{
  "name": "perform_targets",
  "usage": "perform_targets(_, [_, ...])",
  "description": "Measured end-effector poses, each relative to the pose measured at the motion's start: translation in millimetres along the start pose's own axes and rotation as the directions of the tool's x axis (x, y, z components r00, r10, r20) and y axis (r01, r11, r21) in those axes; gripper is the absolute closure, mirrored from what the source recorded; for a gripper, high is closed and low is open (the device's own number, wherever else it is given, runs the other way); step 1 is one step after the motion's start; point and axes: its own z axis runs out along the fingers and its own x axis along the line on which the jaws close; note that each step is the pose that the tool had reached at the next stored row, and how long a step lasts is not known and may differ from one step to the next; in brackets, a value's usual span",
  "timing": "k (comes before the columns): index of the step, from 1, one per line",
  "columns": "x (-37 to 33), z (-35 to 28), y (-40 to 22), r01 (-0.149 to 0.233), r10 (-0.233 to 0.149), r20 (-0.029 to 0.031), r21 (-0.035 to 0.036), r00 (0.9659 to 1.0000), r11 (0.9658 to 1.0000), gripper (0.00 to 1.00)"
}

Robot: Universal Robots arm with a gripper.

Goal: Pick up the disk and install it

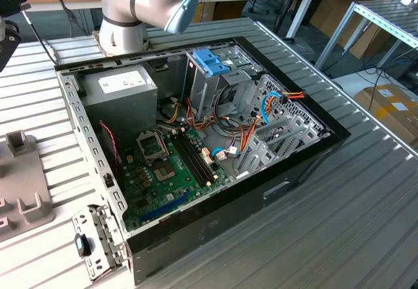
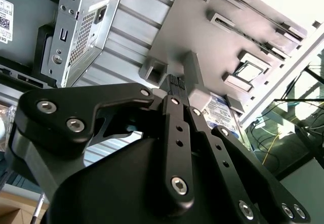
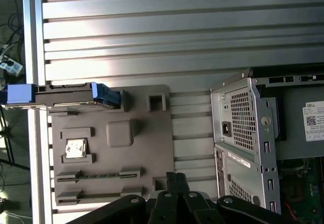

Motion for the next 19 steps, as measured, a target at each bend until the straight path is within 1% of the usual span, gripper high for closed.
perform_targets(19, [8.2,-0.2,-0.6,0.0,0.0,0.0001,0.0,1.0,1.0,0.89])
